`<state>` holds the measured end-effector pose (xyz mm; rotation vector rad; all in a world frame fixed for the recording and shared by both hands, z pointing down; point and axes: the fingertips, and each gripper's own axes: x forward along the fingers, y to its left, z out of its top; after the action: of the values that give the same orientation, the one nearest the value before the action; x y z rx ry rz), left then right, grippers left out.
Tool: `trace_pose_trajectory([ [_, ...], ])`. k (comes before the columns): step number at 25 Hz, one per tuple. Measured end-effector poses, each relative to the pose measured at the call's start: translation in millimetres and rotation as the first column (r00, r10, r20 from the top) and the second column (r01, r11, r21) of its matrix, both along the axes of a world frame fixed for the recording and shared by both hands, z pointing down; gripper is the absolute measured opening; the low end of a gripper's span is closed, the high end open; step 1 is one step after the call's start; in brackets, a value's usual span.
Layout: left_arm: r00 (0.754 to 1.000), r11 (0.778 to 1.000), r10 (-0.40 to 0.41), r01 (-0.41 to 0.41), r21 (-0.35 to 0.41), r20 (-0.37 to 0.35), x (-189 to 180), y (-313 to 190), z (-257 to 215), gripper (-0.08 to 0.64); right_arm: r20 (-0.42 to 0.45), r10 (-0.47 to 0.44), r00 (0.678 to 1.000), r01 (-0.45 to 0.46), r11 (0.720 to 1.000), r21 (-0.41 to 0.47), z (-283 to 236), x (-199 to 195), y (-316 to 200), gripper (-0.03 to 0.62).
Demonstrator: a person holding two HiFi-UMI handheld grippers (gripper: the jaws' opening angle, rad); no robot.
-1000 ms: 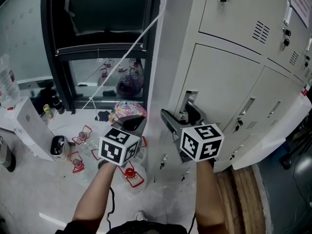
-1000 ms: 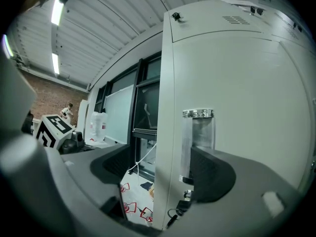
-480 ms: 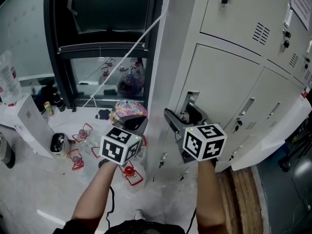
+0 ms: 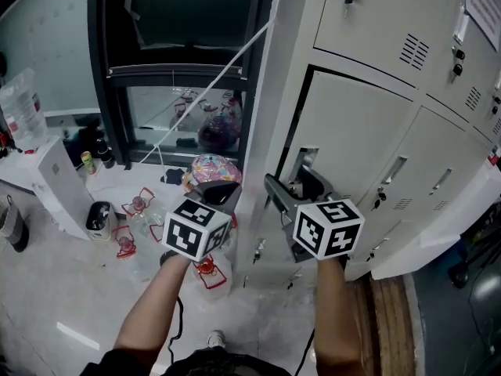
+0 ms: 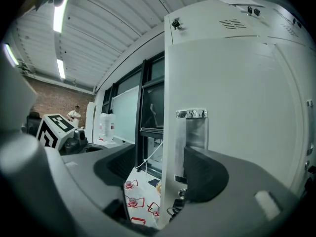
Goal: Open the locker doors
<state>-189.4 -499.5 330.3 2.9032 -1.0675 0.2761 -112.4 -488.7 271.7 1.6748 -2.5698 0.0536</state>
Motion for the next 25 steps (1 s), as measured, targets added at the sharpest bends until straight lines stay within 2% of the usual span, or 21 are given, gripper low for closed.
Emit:
trace_pose_trajectory([
  [11,0.997,0.997,-0.072,0.072,0.004,-0.009,14,43,-3,0.003,-0.025,-0.075,0.997,0.075,0.997,0.005,1,6,39,0.28],
  [17,0.994,0.994,-0.107,0.107,0.009,0.004,20,67,0,0.003,-0.017,-0.098,0.995,0.099,0.995,0.023,-1,16,61,0.245],
  [25,0.992,0.992,-0.128,0.127,0.021,0.019,37,98,-1,0.003,-0.015,-0.128,0.992,0.128,0.991,0.034,-2,32,94,0.226],
])
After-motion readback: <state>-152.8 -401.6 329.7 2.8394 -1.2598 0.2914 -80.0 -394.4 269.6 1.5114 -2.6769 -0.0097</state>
